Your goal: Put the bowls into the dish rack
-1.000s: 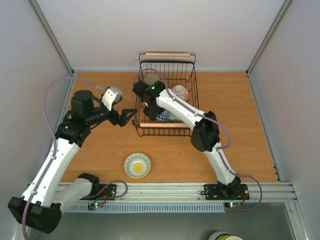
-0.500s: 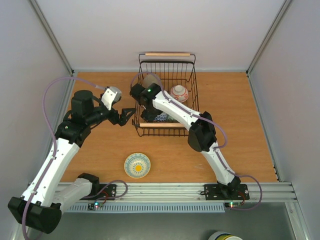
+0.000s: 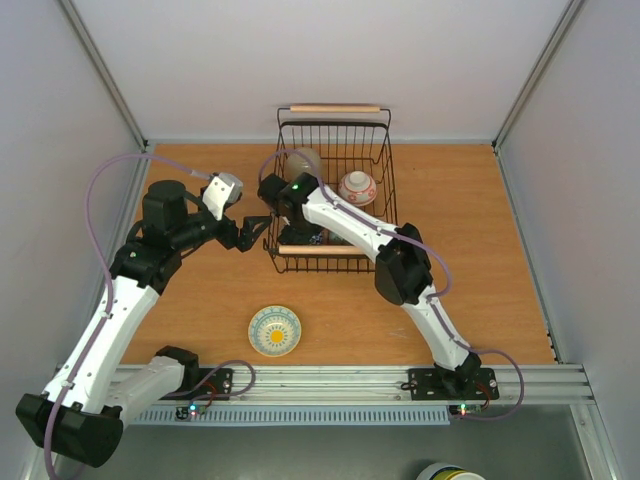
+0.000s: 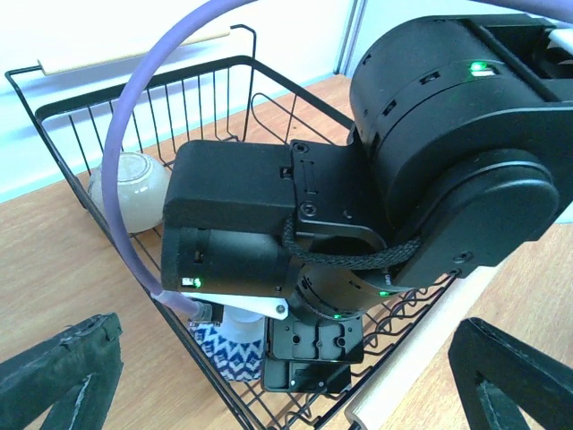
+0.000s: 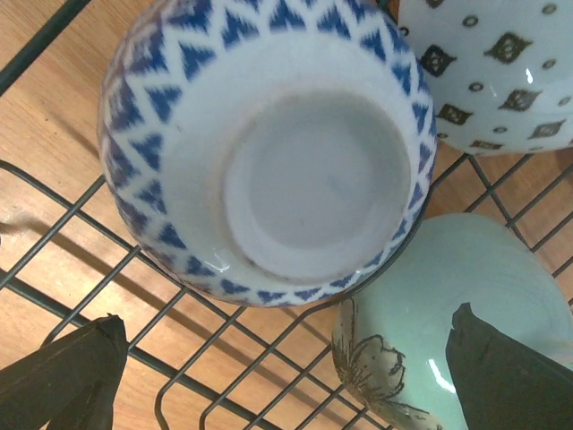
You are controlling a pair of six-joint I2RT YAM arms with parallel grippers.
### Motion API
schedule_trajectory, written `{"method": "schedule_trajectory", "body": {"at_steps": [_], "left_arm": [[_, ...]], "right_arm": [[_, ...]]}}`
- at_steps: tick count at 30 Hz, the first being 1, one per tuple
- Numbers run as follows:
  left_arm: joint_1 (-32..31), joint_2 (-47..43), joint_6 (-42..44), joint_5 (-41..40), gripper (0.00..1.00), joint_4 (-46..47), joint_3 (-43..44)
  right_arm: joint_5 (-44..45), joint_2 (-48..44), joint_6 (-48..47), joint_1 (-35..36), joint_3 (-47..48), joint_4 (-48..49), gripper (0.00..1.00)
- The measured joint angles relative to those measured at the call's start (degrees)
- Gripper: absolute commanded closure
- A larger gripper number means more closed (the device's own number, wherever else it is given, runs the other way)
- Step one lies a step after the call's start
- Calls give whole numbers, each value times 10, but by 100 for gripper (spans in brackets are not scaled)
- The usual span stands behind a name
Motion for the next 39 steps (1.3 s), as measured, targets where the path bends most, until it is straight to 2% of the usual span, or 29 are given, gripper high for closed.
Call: {"method": "schedule_trajectory", "body": {"at_steps": [6, 12, 16, 19, 23, 24, 26, 39], "left_arm": [[0, 0, 0, -2, 1, 0, 0], [0, 0, 0, -2, 1, 0, 0], [0, -1, 0, -3, 1, 0, 0], [0, -2, 0, -7, 1, 0, 0], [0, -2, -2, -26, 1, 3, 0], [0, -2, -3, -33, 1, 4, 0], [0, -2, -7, -44, 1, 6, 0], [0, -2, -11, -58, 1, 12, -5]], "right_arm": [[-11, -76, 18, -8, -79, 52, 1], [-24, -210, 47, -28, -120, 89, 1], [-15, -304, 72, -46, -181, 137, 2], [-31, -376, 85, -57, -264, 186, 10], [-106, -455, 97, -54, -361, 230, 30], [-125, -471, 100, -51, -380, 237, 34], [-155, -493, 105, -39, -411, 246, 37], [-186, -547, 150, 109, -601, 299, 38]]}}
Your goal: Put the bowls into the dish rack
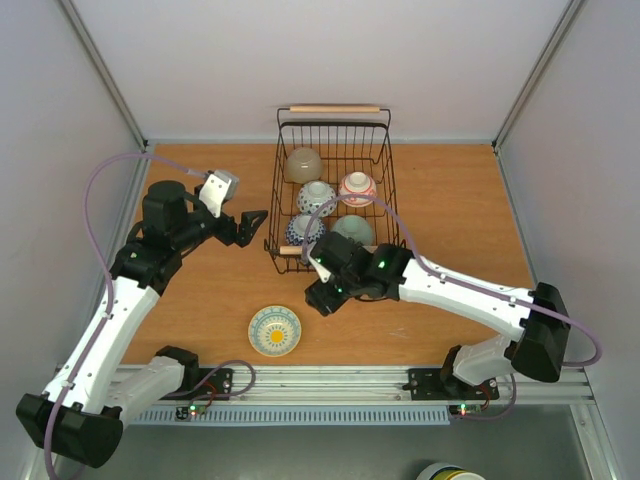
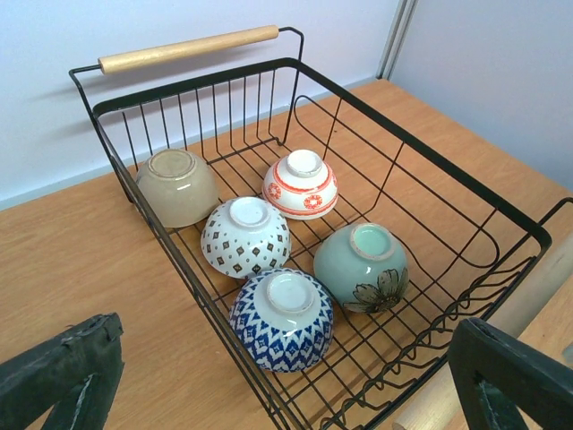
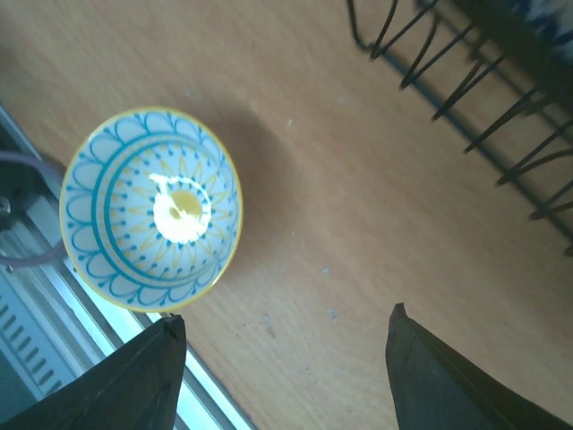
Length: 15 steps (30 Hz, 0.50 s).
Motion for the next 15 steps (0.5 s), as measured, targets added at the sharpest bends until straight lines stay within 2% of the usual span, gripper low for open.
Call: {"method": "schedule_trajectory", "body": {"at_steps": [6, 15], "left_arm": [[0, 0, 0, 0, 1, 1, -2], [0, 0, 0, 0, 1, 1, -2]], "right_arm": [[-29, 42, 31, 19, -54, 51, 41], [-56, 144, 64, 26, -58, 129, 48]]}}
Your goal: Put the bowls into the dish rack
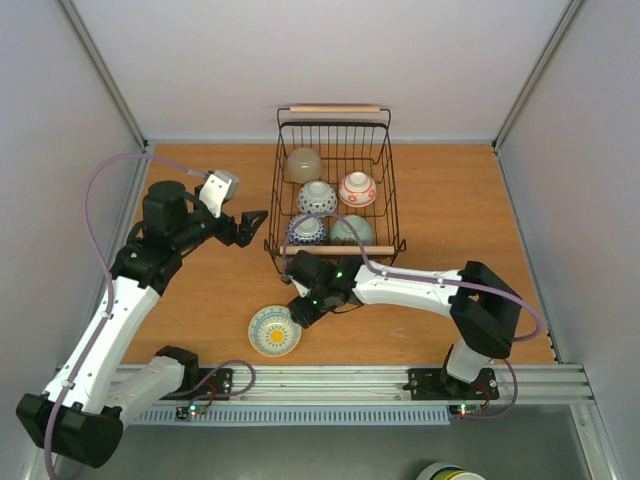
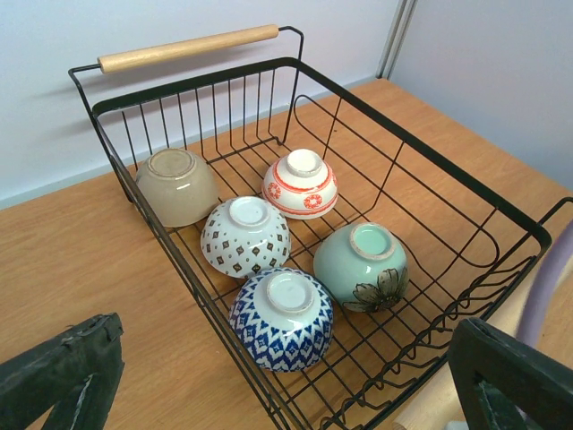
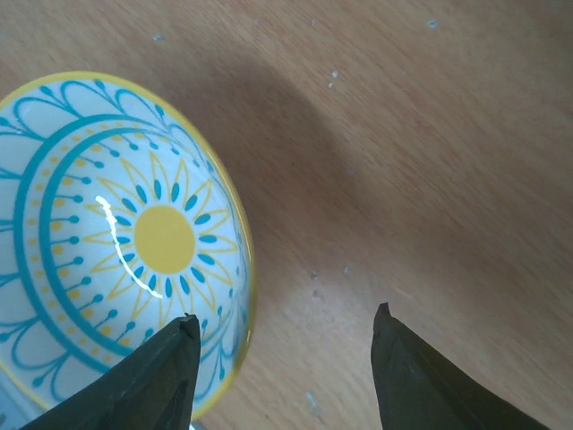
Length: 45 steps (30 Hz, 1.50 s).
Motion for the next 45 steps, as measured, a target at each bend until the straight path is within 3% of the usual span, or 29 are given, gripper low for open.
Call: {"method": "schedule_trajectory", "body": {"at_steps": [4, 11, 15, 26, 38, 45], "left_arm": [[0, 0, 0, 0, 1, 0, 0], [0, 0, 0, 2, 1, 0, 0], [0, 0, 0, 2, 1, 0, 0], [0, 0, 0, 25, 1, 0, 0], [0, 0, 4, 109, 1, 0, 0], [0, 5, 16, 152, 3, -2, 0]], "right_arm": [[1, 32, 7, 12, 9, 7, 53], [16, 61, 13, 43, 28, 5, 75], [27, 66, 14, 51, 33, -2, 97], [56, 50, 4, 62, 68, -46, 99], [229, -118, -38, 62, 155, -193, 99], [319, -142, -49, 47, 201, -232, 99]]}}
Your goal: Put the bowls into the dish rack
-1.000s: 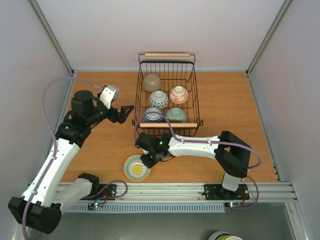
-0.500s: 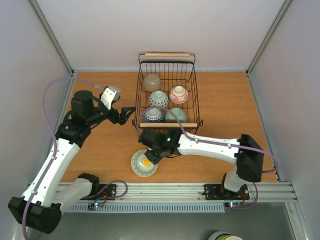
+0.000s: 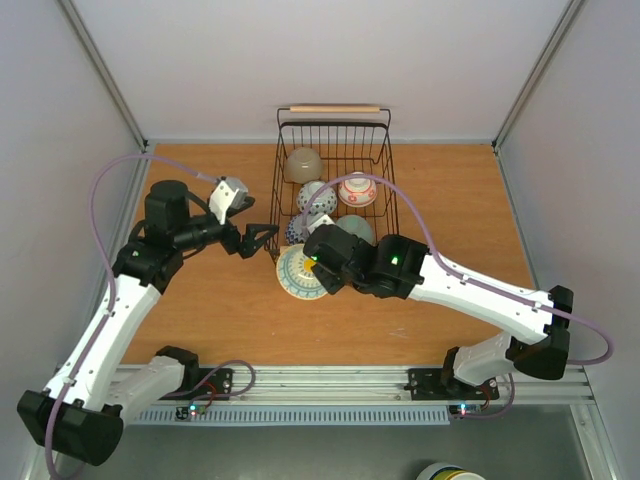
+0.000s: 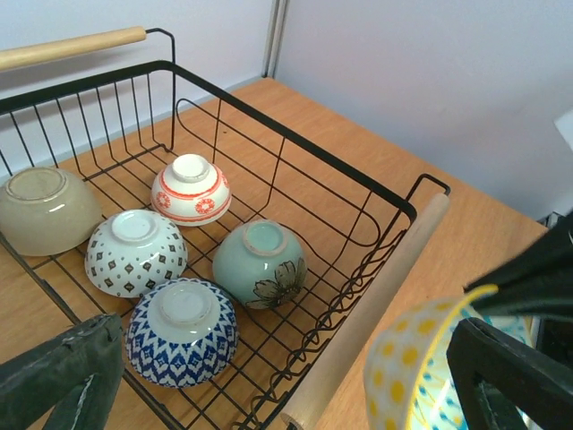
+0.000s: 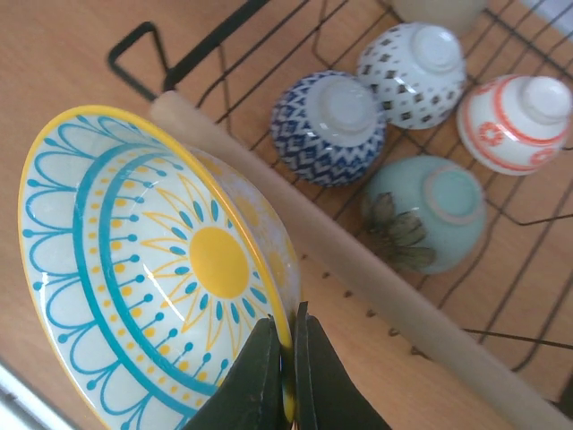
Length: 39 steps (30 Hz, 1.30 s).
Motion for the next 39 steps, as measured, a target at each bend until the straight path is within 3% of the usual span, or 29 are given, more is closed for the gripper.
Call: {"method": "schedule_trajectory", "body": {"at_steps": [5, 16, 19, 23, 32, 35, 39], "left_arm": [[0, 9, 7, 18, 16, -6, 0], [-1, 31, 18, 40, 20, -21, 0], [-1, 31, 22, 42, 39, -22, 0], [-1, 32, 24, 43, 97, -25, 0], [2, 44, -11, 0, 100, -20, 2], [2, 44, -12, 0, 99, -22, 2], [0, 43, 9, 10, 100, -32, 2]], "right_arm": [[44, 8, -11, -10, 31, -16, 99], [92, 86, -64, -17, 183, -12, 99], [95, 107, -80, -17, 206, -8, 99], [96, 118, -98, -17, 222, -5, 99], [87, 120, -100, -9, 233, 5, 99], [84, 119, -100, -10, 231, 7, 87], [52, 88, -101, -11, 191, 33, 42]]}}
